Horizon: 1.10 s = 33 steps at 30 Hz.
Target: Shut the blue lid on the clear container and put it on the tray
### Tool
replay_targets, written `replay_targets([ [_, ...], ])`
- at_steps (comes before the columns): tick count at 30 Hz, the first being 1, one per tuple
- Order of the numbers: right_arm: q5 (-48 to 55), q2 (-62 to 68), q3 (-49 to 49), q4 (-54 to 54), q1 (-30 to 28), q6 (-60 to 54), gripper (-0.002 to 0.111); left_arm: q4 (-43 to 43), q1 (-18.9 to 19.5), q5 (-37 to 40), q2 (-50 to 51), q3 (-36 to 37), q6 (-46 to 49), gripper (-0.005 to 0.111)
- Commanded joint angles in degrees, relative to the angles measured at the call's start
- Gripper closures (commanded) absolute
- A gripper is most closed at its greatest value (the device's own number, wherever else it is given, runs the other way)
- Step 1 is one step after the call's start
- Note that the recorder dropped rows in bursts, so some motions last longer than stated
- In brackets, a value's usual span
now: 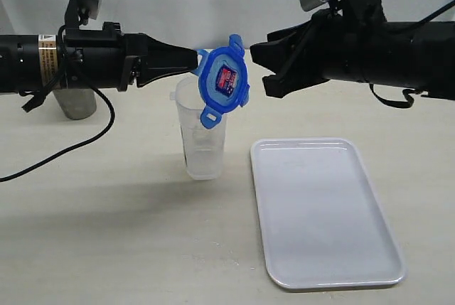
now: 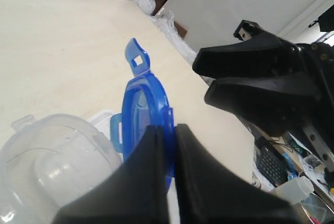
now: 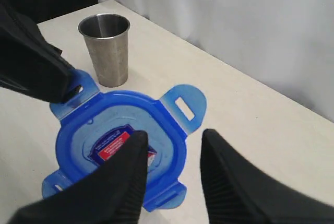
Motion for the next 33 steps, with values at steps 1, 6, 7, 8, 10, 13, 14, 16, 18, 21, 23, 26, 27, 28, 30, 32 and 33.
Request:
replay_targets([
  [1, -7.04, 0.06, -1.35, -0.18, 3.96, -0.78, 0.075, -0.79, 1.84, 0.03, -0.02, 0.05, 0.72, 0.107],
  [6, -12.14, 0.25, -3.0, -0.18, 7.29, -0.78, 0.075, 1.28, 3.0, 0.06, -0.02, 0.05, 0.72, 0.107],
  [7, -12.02, 0.25, -3.53, -0.18, 7.55, -0.78, 0.075, 1.91, 3.0, 0.06, -0.02, 0.05, 0.72, 0.107],
  [8, -12.02, 0.25, -3.75, 0.04, 8.0, -0.78, 0.075, 2.41, 3.0, 0.06, -0.02, 0.05, 0.72, 0.107],
  [10, -11.83, 0.25, -4.44, -0.03, 8.27, -0.39, 0.075, 3.17, 3.0, 0.06, -0.02, 0.05, 0.72, 0.107],
  [13, -11.38, 0.25, -4.66, -0.03, 8.27, 0.94, 0.075, 3.42, 3.0, 0.3, -0.02, 0.05, 0.72, 0.107],
  [14, -11.38, 0.25, -4.66, -0.03, 8.27, 1.29, 0.075, 3.42, 3.0, 0.3, -0.02, 0.05, 0.72, 0.107],
  [16, -11.63, 0.42, -4.66, -0.03, 8.27, 1.62, 0.075, 3.42, 3.0, 0.55, -0.02, 0.05, 0.72, 0.107],
  [18, -11.63, 0.4, -4.66, -0.03, 8.27, 1.82, 0.075, 3.42, 3.0, 1.37, -0.02, 0.05, 0.72, 0.107],
  [21, -11.63, 0.4, -4.66, -0.03, 8.27, 2.18, 0.075, 3.42, 3.0, 2.77, -0.02, 0.05, 0.6, 0.107],
  [23, -11.07, 0.4, -4.66, -0.03, 8.27, 2.29, 0.075, 3.42, 3.0, 3.08, 0.08, 0.05, 0.49, 0.107],
  [26, -10.5, 0.4, -4.66, -0.03, 8.27, 2.29, 0.075, 3.18, 3.0, 3.08, 0.06, 0.05, 0.49, 0.107],
  [27, -10.5, 0.54, -4.66, -0.03, 8.27, 2.29, 0.075, 3.07, 3.0, 3.31, 0.06, 0.05, 0.49, 0.107],
  [28, -10.5, 0.65, -4.66, -0.03, 8.27, 2.29, 0.075, 3.07, 3.0, 3.59, 0.06, 0.05, 0.49, 0.107],
  [30, -10.2, 1.15, -4.66, -0.03, 8.27, 2.29, 0.075, 3.07, 3.0, 4.34, 0.06, 0.05, 0.49, 0.107],
  [32, -9.31, 2.27, -4.66, -0.03, 8.27, 2.29, 0.075, 3.17, 3.0, 4.75, 0.06, 0.05, 0.37, 0.107],
  [33, -8.79, 2.81, -4.66, -0.03, 8.27, 2.29, 0.075, 3.18, 3.0, 4.9, 0.06, 0.05, 0.37, 0.107],
])
